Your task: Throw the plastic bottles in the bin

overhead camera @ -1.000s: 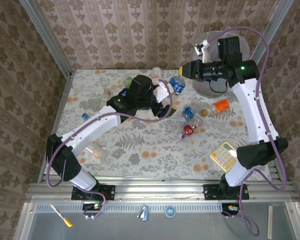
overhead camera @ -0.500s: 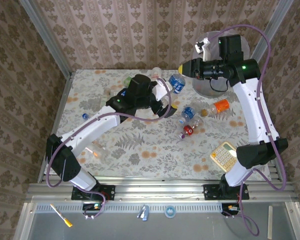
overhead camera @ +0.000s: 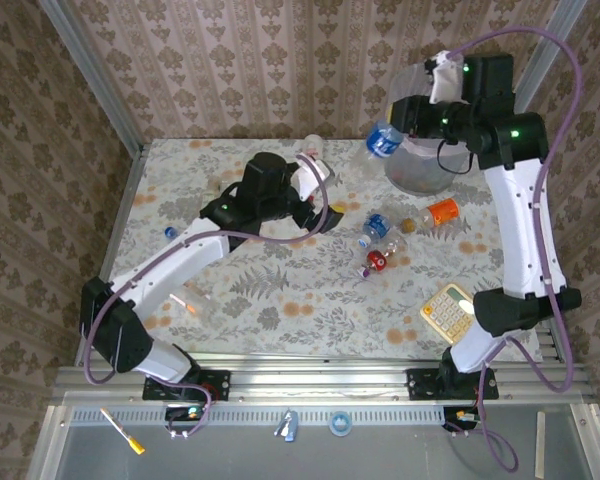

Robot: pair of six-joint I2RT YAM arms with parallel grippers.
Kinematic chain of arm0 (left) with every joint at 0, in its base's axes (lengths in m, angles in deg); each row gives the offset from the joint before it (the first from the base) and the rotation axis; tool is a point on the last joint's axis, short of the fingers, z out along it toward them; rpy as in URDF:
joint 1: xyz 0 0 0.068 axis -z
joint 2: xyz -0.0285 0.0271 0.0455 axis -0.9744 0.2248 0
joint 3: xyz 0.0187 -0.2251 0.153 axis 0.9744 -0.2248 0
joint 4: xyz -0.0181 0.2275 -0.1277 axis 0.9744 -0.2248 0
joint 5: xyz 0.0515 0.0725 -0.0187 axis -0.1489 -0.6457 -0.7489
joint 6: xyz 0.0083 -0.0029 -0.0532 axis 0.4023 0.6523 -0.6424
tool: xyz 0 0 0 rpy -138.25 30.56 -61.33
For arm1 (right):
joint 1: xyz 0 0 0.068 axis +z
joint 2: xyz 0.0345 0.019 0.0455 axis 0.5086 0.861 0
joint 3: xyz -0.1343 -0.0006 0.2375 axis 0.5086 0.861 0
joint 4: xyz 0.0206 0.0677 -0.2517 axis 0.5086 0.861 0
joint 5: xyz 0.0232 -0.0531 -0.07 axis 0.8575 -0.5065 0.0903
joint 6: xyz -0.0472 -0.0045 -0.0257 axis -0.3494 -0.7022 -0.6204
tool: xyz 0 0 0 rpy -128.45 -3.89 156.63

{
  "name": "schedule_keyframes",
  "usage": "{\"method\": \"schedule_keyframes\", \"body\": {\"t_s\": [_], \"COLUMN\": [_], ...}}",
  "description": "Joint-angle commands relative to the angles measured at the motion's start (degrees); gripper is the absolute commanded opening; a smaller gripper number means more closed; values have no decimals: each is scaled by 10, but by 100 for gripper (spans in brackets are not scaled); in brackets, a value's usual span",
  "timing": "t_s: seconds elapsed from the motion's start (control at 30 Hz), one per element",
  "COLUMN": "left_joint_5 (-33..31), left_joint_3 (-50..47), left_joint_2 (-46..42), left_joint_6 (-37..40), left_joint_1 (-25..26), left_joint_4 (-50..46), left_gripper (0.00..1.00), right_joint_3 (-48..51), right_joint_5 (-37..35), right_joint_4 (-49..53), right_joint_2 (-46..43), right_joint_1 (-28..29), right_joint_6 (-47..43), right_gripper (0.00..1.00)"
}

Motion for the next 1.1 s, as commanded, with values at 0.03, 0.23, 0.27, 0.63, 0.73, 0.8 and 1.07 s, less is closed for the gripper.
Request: {"method": "schedule_keyframes", "body": {"t_s": [0.03, 0.23, 0.27, 0.63, 0.73, 0.8, 1.07], "left_joint_5": [-8, -11, -12, -9, -7, -6, -6], "left_joint_3": [-11, -18, -19, -20, -14, -12, -9], "left_joint_2": [-21, -21, -22, -9, -4, -2, 1], "left_joint_6": [-20, -27, -29, -34, -34, -33, -33], "left_joint_1": [-6, -6, -6, -6, -6, -6, -6], "left_joint_4": [22, 26, 28, 38, 37, 36, 32], "left_gripper": [100, 100, 100, 100, 100, 100, 100], "right_joint_3": [45, 250, 295, 429, 427, 426, 415], "right_joint_5": [-199, -345, -357, -379, -377, -373, -360], "right_joint_4": [-136, -451, -521, -728, -720, -716, -691], "right_joint_2": [-79, -219, -247, -324, -324, -323, -314], "right_joint_1": [-5, -12, -13, -41, -42, -43, -48], "right_joint_6": [-49, -87, -94, -128, -128, -128, -126], "right_gripper": [0, 0, 0, 0, 0, 0, 0]}}
